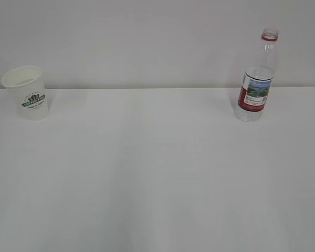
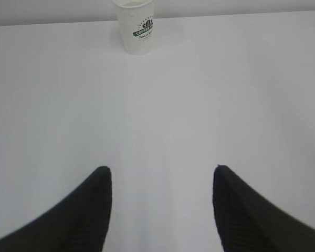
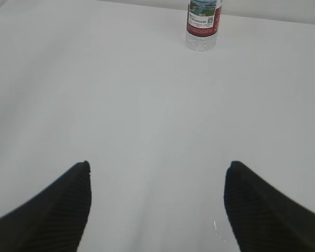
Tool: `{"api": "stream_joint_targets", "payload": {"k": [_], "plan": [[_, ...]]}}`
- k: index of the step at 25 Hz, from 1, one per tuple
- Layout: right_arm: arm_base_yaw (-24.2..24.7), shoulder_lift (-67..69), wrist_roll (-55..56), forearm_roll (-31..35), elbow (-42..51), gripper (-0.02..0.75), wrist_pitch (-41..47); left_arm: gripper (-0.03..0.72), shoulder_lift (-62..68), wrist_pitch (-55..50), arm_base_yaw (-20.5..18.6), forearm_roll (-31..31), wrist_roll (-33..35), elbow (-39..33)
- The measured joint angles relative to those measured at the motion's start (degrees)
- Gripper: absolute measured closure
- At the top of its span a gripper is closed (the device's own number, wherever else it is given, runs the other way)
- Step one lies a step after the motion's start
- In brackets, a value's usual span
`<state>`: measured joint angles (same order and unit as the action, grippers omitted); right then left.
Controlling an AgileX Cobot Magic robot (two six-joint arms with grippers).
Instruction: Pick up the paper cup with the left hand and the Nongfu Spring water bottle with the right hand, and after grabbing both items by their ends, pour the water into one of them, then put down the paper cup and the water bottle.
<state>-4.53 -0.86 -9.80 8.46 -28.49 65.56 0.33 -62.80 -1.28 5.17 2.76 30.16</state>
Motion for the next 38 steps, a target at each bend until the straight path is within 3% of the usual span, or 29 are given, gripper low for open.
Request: {"api": "stream_joint_targets", "payload": {"k": [14, 21, 38], "plan": [[0.00, 0.00, 0.58, -0.81, 0.00, 0.145, 0.00, 0.246, 0.00, 0.00, 0.00, 0.68, 0.00, 0.00], [0.00, 0.00, 9.08, -8.02, 0.00, 0.145, 0.00, 0.246, 0.00, 0.00, 0.00, 0.68, 0.00, 0.00], [0.00, 0.00, 7.01, -5.42, 0.00, 0.145, 0.00, 0.211, 0.00, 0.00, 0.00, 0.29, 0.00, 0.00]]}}
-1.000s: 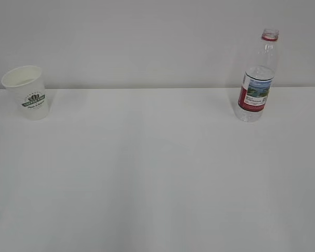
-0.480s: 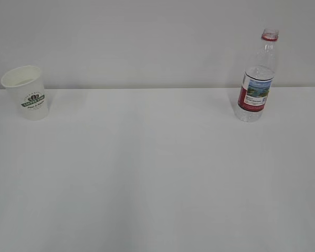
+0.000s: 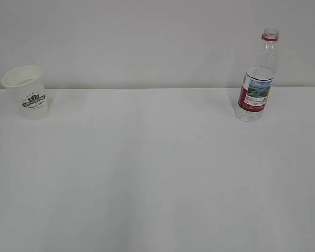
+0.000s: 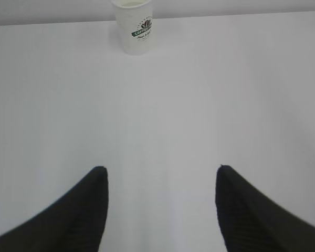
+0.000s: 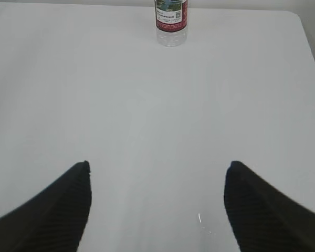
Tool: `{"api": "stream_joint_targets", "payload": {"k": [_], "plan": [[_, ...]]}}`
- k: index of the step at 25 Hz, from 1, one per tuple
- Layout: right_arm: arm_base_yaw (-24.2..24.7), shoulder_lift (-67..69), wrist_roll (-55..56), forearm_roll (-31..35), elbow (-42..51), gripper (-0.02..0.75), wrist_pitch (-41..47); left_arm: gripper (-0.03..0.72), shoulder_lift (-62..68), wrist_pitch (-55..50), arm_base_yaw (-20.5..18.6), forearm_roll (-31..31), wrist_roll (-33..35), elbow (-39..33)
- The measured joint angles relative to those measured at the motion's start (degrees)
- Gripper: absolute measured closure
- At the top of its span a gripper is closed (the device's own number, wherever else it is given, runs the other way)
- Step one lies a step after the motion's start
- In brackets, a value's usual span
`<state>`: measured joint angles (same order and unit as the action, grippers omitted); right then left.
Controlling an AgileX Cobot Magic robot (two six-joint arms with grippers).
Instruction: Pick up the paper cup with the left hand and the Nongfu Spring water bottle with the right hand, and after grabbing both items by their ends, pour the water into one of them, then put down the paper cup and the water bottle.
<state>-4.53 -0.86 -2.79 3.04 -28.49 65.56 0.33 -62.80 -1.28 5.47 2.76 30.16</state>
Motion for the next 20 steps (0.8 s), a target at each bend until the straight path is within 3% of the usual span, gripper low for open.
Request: {"api": "stream_joint_targets", "payload": {"k": [20], "plan": [[0.00, 0.00, -0.88, 0.13, 0.00, 0.145, 0.00, 0.211, 0.00, 0.00, 0.00, -0.65, 0.00, 0.00]]}}
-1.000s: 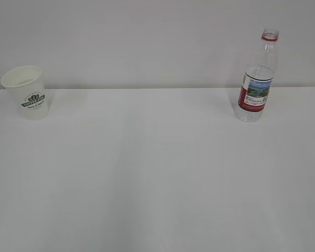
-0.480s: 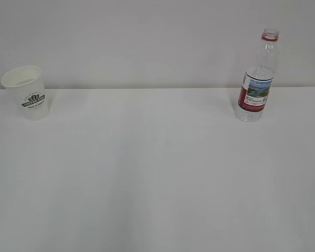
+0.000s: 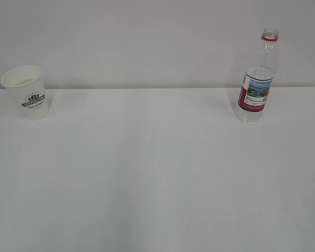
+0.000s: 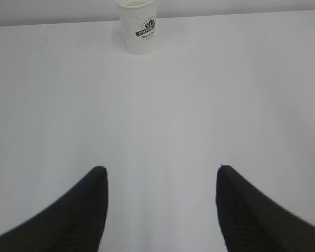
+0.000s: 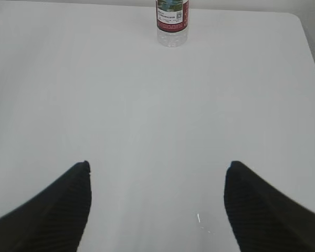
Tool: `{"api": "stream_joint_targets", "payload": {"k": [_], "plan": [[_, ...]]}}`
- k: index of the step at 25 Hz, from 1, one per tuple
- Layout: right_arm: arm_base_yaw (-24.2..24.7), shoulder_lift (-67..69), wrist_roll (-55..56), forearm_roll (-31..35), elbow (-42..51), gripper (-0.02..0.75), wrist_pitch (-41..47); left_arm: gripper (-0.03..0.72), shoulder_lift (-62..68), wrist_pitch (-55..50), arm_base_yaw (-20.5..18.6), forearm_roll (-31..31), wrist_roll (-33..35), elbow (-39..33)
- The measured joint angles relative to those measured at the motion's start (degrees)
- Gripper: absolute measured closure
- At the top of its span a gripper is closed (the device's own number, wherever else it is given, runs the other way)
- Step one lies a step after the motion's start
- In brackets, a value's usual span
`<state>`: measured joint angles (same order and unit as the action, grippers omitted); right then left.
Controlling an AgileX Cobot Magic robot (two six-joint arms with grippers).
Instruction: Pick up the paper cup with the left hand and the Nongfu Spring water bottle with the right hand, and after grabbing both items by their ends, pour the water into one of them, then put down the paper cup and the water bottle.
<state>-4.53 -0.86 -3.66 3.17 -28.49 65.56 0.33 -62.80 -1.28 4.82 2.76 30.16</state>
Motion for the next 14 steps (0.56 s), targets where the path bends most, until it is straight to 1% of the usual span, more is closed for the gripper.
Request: {"api": "stream_joint_targets", "payload": {"k": [14], "plan": [[0.00, 0.00, 0.00, 0.00, 0.00, 0.145, 0.00, 0.213, 0.00, 0.00, 0.00, 0.00, 0.00, 0.00]]}}
